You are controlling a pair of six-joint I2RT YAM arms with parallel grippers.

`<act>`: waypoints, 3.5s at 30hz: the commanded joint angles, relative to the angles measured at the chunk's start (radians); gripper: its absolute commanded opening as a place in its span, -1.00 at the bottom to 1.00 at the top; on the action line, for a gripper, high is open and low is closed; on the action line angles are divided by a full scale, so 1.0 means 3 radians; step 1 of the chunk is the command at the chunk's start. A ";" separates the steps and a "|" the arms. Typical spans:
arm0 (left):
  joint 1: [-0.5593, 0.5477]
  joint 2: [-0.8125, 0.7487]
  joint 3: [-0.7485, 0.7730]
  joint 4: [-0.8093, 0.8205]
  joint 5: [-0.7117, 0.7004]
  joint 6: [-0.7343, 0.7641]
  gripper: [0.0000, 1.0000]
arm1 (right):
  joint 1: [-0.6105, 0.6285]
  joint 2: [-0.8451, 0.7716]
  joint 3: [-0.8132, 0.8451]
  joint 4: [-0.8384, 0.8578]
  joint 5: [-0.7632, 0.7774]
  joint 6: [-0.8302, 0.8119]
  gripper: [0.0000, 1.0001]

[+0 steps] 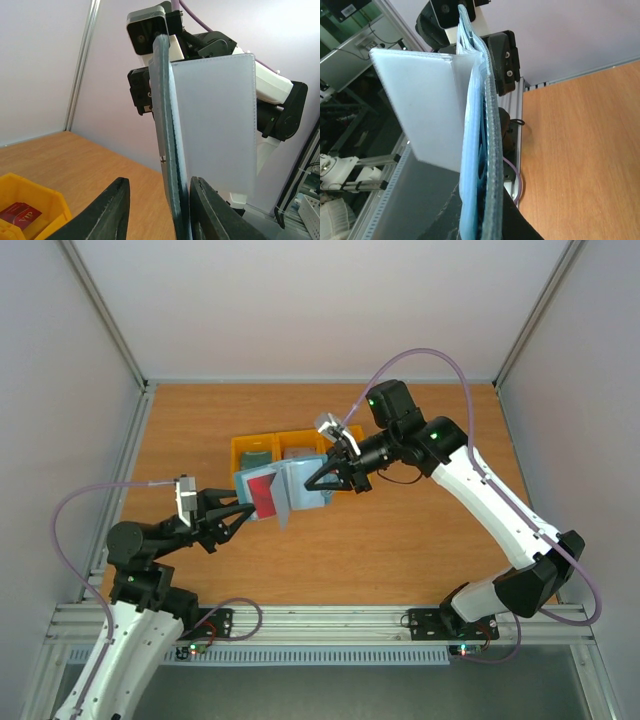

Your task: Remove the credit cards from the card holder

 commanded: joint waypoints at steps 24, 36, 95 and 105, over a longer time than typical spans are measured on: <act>-0.0064 -0.0040 0.0185 -0.1135 -0.0924 0.0118 -1.00 | -0.0450 -0.0118 -0.0244 0.0855 0.0806 0.0905 -0.34; -0.0061 -0.0018 0.0046 -0.1305 -0.1233 0.0296 -0.99 | 0.0647 -0.0386 -0.0424 0.1408 0.1103 0.1037 -0.27; 0.0103 -0.0056 -0.0121 -0.0914 -0.1283 -0.0602 -1.00 | -0.0328 -0.0292 -0.0304 0.0223 0.1447 0.0332 -0.98; 0.0372 -0.0264 -0.0422 -0.1819 -0.2063 -0.0769 -0.99 | -0.0058 0.0379 -0.0365 0.0676 0.4808 -0.1515 -0.98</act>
